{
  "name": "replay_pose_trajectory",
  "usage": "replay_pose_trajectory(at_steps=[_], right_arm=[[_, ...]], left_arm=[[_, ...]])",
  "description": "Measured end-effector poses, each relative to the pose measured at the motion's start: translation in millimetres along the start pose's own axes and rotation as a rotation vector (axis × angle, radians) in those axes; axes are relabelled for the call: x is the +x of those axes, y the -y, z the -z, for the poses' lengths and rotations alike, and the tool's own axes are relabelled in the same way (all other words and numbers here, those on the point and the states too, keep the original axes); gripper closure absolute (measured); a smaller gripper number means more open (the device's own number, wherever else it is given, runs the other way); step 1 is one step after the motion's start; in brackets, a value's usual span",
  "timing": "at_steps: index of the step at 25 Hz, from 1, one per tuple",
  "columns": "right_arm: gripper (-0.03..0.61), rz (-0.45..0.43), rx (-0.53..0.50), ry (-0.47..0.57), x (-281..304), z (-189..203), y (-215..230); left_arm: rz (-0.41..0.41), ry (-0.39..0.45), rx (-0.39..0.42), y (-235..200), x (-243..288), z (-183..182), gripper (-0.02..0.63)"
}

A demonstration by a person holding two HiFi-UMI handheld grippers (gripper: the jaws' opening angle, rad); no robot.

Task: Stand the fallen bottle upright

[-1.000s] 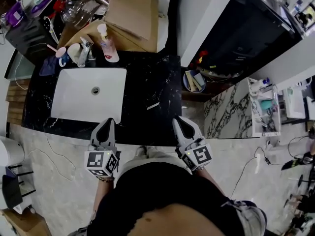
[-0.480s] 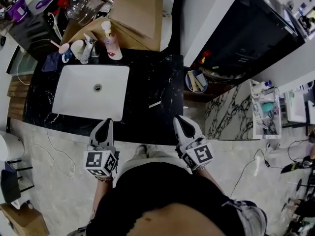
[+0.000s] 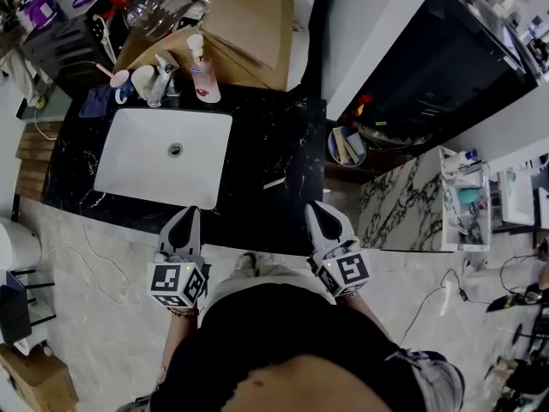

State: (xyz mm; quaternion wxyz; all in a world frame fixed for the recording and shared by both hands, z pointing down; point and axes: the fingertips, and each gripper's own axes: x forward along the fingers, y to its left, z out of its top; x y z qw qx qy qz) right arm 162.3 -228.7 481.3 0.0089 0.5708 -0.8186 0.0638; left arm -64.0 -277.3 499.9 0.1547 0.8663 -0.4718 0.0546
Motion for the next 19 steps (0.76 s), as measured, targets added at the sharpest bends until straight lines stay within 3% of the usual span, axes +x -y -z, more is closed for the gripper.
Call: replay_pose_trajectory(at_steps=[19], right_arm=[[0.574, 0.016, 0.021, -0.077, -4.9, 17.5, -2.1]], left_arm=[[-0.003, -0.003, -0.004, 2.4, -4.9, 3.6, 0.604]])
